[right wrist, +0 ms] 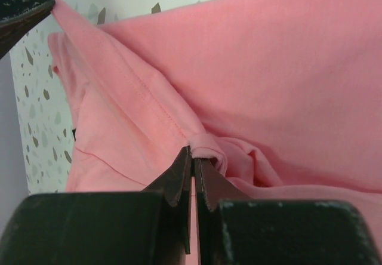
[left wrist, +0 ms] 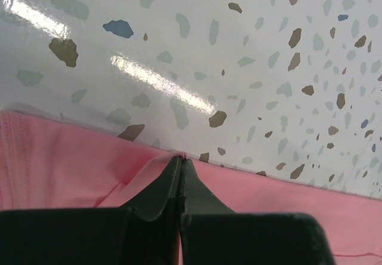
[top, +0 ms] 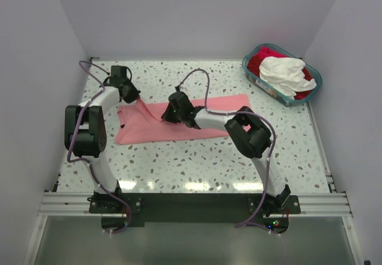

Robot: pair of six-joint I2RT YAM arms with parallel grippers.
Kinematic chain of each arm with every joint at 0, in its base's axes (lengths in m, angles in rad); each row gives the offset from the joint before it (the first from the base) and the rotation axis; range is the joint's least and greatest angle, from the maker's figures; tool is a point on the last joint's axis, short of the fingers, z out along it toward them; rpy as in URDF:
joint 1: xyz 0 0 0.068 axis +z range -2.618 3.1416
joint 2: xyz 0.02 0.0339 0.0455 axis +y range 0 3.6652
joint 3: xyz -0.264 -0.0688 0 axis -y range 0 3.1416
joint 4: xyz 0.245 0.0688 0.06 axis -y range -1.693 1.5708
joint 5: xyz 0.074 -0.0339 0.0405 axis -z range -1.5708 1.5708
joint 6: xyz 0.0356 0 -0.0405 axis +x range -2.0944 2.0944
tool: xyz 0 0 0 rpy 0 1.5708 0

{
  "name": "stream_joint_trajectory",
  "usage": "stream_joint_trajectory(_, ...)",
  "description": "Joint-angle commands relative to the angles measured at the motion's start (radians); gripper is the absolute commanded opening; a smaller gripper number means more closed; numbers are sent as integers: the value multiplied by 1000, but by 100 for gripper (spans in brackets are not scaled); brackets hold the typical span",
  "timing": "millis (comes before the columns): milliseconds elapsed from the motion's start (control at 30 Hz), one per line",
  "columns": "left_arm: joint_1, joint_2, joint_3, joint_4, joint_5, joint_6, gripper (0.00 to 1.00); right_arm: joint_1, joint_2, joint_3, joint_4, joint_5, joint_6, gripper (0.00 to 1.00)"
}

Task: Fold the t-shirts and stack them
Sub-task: Fold the tshirt

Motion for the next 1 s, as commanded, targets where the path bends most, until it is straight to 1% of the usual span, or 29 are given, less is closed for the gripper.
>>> stream_joint_trajectory(0,-5,-45,17,65,6,10,0,-20,-93,-9,54,-9,14,0)
stream_joint_trajectory(367,-5,-58,8,91,31,13,0,-75,-110,-20,89,-77,24,0)
stream_joint_trajectory(533,-5,-69,5,93,26,27,0,-79,-99,-25,100,-118,27,0)
stream_joint_trajectory(733,-5,-106,-27,100,27,32,0,-81,-84,-29,101,-164,24,0)
stream_joint_trajectory(967,-5,-195,-87,77,-2,24,0,-79,-65,-26,100,-207,14,1)
